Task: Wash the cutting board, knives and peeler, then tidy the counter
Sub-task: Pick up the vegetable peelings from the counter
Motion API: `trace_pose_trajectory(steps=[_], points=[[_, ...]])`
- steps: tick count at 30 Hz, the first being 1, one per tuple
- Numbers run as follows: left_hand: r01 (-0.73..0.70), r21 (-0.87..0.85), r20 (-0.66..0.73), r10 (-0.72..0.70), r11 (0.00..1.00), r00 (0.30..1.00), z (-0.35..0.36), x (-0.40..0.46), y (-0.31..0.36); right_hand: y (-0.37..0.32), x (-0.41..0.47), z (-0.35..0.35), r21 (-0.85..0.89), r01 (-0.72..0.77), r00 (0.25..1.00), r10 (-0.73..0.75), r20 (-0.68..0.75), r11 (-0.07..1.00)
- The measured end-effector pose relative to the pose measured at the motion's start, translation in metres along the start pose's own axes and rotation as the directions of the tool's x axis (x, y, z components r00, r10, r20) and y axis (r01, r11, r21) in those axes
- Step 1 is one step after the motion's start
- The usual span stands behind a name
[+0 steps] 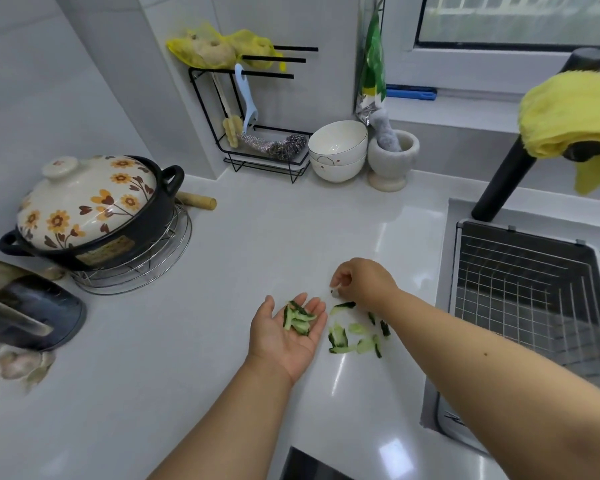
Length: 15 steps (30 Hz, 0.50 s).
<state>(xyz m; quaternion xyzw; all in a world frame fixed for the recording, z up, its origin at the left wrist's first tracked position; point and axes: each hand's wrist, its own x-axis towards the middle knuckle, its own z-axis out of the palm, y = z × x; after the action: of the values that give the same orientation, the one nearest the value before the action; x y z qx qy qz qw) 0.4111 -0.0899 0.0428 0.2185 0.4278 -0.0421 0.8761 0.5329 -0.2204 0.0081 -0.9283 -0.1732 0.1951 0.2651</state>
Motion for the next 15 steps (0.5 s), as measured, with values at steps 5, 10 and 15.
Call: trace_pose_trajectory(steps=[5,10,15], points=[[-0.010,-0.003,-0.012,0.010,1.000,1.000,-0.006,-0.001,0.002,0.000,0.002,0.006,-0.033,0.022,0.999,-0.024,-0.044,0.999],[-0.018,-0.008,-0.016,0.018,1.000,1.000,-0.007,0.000,0.003,-0.003,0.000,0.009,-0.197,0.081,0.995,-0.091,-0.041,0.977],[-0.003,-0.029,-0.007,0.002,1.000,1.000,-0.005,0.000,0.001,-0.033,-0.022,0.001,0.278,0.153,0.986,-0.164,0.017,0.948]])
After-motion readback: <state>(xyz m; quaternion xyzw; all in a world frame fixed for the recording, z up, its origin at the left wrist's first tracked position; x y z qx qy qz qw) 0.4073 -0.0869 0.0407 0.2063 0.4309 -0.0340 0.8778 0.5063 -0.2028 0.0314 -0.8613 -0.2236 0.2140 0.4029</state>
